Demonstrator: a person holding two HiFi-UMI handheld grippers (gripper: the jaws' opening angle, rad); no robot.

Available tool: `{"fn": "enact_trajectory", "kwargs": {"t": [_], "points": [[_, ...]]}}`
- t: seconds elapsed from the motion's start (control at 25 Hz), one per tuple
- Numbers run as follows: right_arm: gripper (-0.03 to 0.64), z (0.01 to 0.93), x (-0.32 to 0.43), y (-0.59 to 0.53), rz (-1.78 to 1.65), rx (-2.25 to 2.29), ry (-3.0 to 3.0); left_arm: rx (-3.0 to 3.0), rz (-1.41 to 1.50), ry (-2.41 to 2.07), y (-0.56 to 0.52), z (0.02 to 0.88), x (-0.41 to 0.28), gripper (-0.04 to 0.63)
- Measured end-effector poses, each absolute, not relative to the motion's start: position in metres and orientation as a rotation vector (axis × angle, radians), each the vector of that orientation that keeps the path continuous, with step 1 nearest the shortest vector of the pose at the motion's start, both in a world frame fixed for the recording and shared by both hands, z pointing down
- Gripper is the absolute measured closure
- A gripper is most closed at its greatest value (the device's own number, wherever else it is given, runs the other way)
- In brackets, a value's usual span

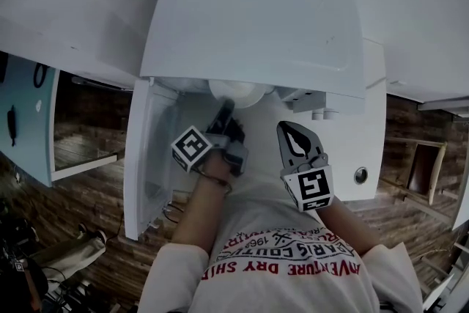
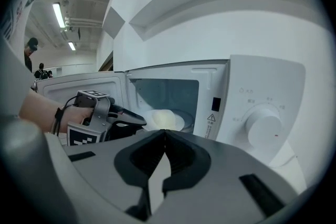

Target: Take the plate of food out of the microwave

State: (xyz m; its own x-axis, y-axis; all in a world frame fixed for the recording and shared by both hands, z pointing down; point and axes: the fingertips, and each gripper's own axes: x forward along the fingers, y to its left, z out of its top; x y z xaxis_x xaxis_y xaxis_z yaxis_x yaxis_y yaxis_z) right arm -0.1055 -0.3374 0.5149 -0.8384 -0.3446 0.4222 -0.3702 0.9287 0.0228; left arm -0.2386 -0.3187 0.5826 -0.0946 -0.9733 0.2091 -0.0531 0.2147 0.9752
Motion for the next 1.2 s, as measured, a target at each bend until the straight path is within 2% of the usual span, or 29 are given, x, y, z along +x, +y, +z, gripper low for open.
{"fn": "enact_trajectory", "kwargs": {"t": [0.88,1.2], "points": [[0.606,0.465,-0.018,-0.316,0.049,0.471,-2.79,1.136,-1.252,-1.447,-0.216,0.484,-0.113,0.577],[0.606,0.422,0.001,-0.321,0.035,0.548,-2.9,1.231,-1.282,-1.462,-0.206,0.439,-0.093,0.577]]}}
